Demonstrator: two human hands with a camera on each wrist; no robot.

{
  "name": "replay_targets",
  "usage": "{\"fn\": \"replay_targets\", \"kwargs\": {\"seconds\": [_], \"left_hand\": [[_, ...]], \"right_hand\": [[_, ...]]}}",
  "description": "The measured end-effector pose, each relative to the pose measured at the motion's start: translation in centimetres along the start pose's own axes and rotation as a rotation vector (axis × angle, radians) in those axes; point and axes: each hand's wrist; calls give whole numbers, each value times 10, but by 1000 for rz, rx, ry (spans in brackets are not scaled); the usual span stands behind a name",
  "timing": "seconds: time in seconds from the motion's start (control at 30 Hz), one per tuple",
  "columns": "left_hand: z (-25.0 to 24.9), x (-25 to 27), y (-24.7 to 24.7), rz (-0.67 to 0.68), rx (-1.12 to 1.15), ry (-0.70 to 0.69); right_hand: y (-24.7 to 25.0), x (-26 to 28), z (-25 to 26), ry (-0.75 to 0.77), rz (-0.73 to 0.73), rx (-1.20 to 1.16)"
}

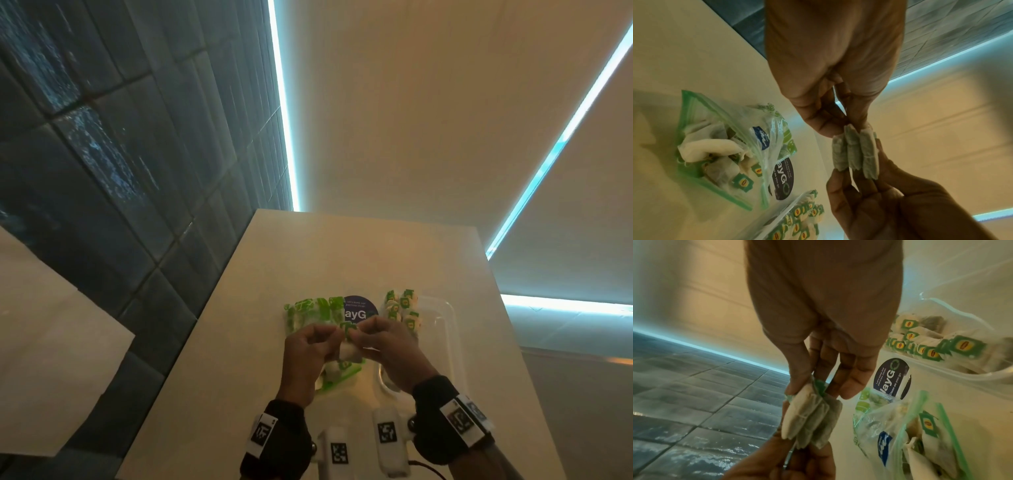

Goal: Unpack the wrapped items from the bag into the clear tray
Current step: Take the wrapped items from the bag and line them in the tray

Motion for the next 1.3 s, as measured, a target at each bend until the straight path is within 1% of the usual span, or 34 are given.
{"fn": "replay_targets", "kwargs": {"seconds": [0.13, 0.23, 0.27, 0.4, 0.47, 0.57, 0.63, 0.73, 0.8, 0.87, 1.0, 1.1, 1.2, 1.3], "left_hand": [[-2, -1, -1, 38, -12, -12], [-7, 1, -2, 71, 29, 6], [-9, 2, -2, 109, 28, 19], [-10, 9, 1, 356, 43, 109], [-8, 11, 0, 395, 24, 121], [-7, 10, -2, 333, -29, 65], [-5, 8, -1, 285, -25, 45], [-7, 6, 1, 245, 25, 72], [-12, 7, 0, 266, 1, 106], [-12, 7, -4, 289, -112, 106], [-5, 3, -10, 244, -350, 23], [-1, 4, -11, 195, -354, 19], [2, 4, -11, 122, -254, 35], [4, 3, -14, 58, -193, 63]], "right_hand": [[1, 0, -1, 62, -28, 14], [1, 0, 1, 72, -23, -65], [1, -1, 1, 65, -12, -115], [6, -2, 5, 27, 51, -263], [8, -2, 5, 18, 58, -298], [9, -1, 6, 4, 87, -323], [11, -1, 6, 4, 98, -326], [14, -1, 7, 14, 78, -286], [14, -3, 6, 43, 36, -220], [12, -3, 5, 98, -31, -124], [5, -3, -3, 175, -140, 70], [5, -5, -9, 166, -189, 81], [11, -2, -9, 93, -137, 20], [22, 4, -10, -16, -2, 113]]}}
Point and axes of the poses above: each hand's wrist, its own x-axis away from the middle knuckle, its own y-axis out of the back of the hand, z = x × y, and after that the axes turned 12 degrees about -y, right-handed
